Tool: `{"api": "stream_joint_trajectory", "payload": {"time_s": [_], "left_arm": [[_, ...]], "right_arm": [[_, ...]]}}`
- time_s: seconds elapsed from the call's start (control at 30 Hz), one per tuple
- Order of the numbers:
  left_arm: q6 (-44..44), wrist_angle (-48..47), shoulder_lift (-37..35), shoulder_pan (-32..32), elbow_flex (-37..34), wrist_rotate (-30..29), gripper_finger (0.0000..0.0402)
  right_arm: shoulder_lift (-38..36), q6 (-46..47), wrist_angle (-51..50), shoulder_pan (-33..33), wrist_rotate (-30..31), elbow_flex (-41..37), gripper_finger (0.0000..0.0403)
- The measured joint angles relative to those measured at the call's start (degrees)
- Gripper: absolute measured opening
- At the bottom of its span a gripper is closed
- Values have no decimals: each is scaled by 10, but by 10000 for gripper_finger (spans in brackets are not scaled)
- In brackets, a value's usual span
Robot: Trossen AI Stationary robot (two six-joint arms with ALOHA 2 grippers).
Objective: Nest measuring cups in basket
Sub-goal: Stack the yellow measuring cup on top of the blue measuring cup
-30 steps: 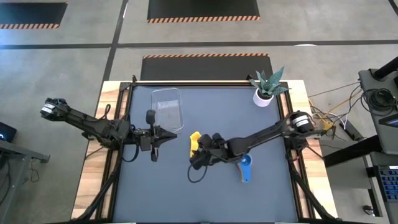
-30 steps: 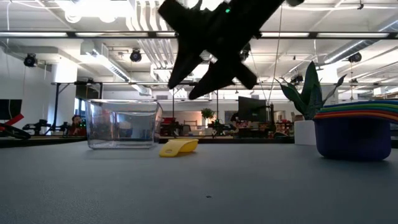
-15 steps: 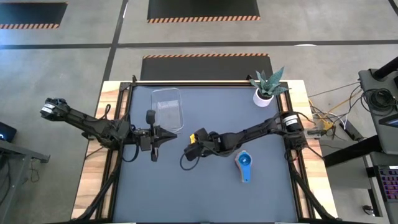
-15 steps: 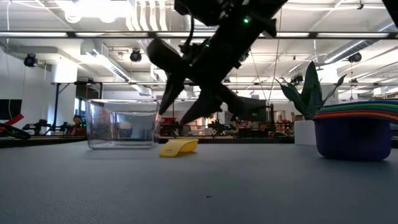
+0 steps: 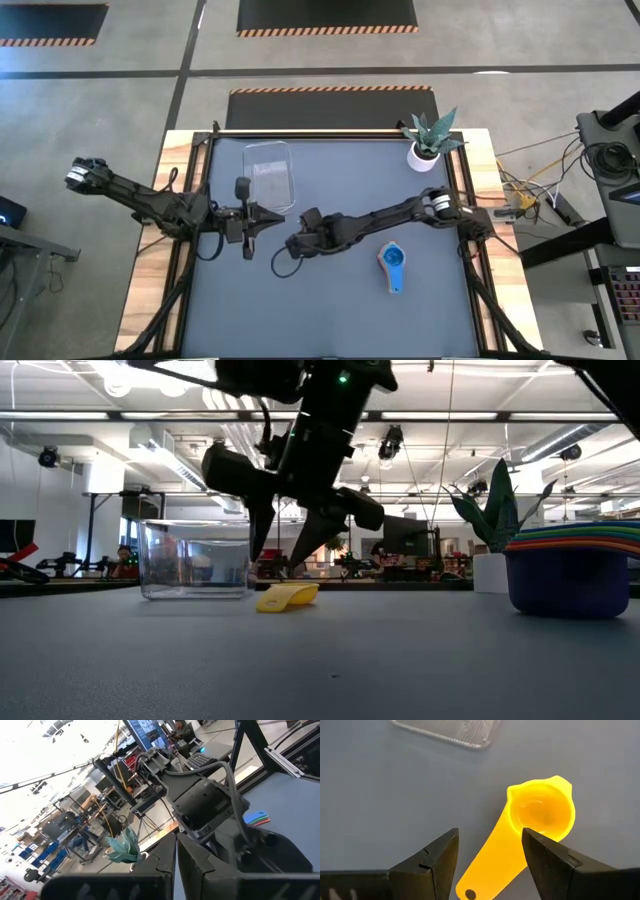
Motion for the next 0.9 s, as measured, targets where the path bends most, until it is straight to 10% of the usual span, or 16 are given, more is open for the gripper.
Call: {"api": "stream_joint_trajectory", "payload": {"time_s": [0.9], "left_arm": [[8, -5, -5, 0, 0, 0, 0]], "right_arm": [[132, 161, -215, 25, 40, 203, 205]]}}
